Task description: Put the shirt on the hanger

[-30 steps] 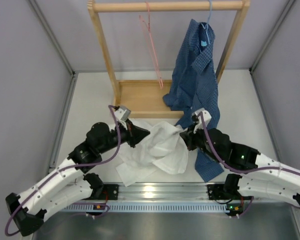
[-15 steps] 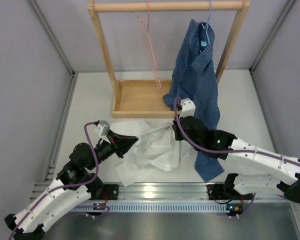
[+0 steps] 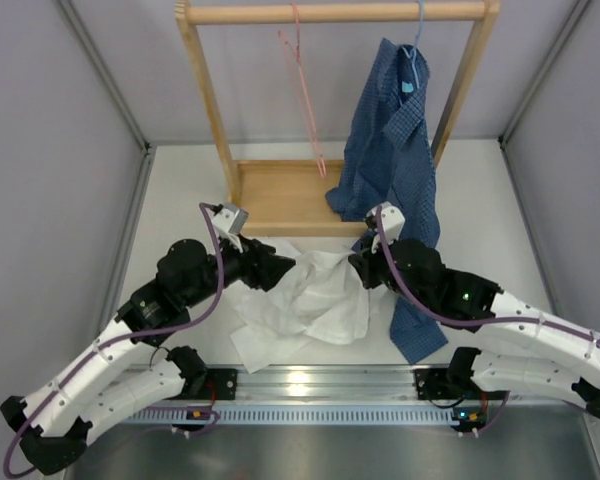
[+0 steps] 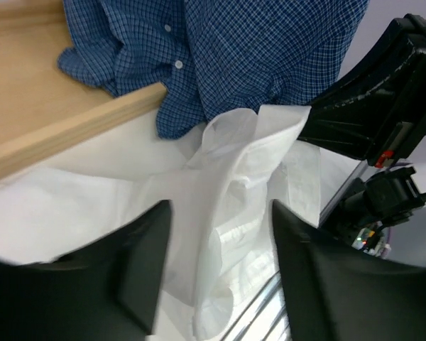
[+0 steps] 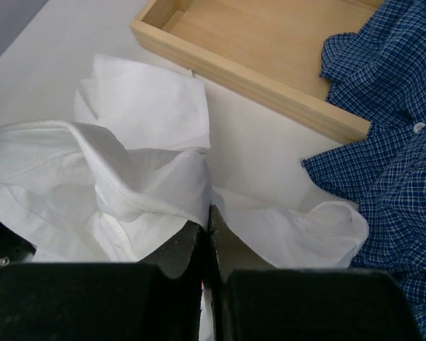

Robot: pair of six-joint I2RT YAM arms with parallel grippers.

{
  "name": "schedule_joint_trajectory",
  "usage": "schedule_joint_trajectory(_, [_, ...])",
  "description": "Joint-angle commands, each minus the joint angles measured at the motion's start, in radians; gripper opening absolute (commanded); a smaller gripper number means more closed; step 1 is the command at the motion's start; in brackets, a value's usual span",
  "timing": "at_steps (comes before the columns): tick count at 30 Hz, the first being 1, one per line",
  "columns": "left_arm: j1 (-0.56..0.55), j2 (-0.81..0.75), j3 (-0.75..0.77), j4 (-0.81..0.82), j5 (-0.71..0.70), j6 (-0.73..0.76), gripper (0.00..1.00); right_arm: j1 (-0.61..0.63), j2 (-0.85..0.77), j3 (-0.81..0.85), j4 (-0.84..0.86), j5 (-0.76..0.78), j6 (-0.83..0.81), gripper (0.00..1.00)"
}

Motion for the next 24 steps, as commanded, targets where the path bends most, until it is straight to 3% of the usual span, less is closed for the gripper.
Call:
schedule_joint_trajectory(1, [-0.001, 0.040, 0.104, -0.083, 0.022, 0.074, 0.70, -0.011, -0.044, -0.001, 0.062, -0.085, -0.041, 0.00])
schedule_joint_trajectory(4, [0.000, 0.071, 0.155, -0.112, 0.052, 0.134, 0.84, -0.011, -0.086, 0.007, 0.027, -0.112, -0.049, 0.00])
schedule_joint_trajectory(10, [0.000, 0.085, 0.226, -0.164, 0.015, 0.214, 0.98, -0.011, -0.166, -0.007, 0.006, -0.130, -0.076, 0.00])
schedule_joint_trajectory(14, [0.000, 0.085, 0.247, -0.175, -0.008, 0.269, 0.98, -0.011, -0.195, -0.010, -0.004, -0.158, -0.099, 0.00])
schedule_joint_trajectory(17, [0.000, 0.116, 0.276, -0.180, 0.054, 0.303, 0.98, -0.011, -0.226, -0.007, -0.020, -0.173, -0.113, 0.00])
schedule_joint_trajectory(24, [0.000, 0.286, 0.367, -0.259, 0.373, 0.386, 0.98, -0.010, -0.297, 0.004, -0.053, -0.211, -0.145, 0.00])
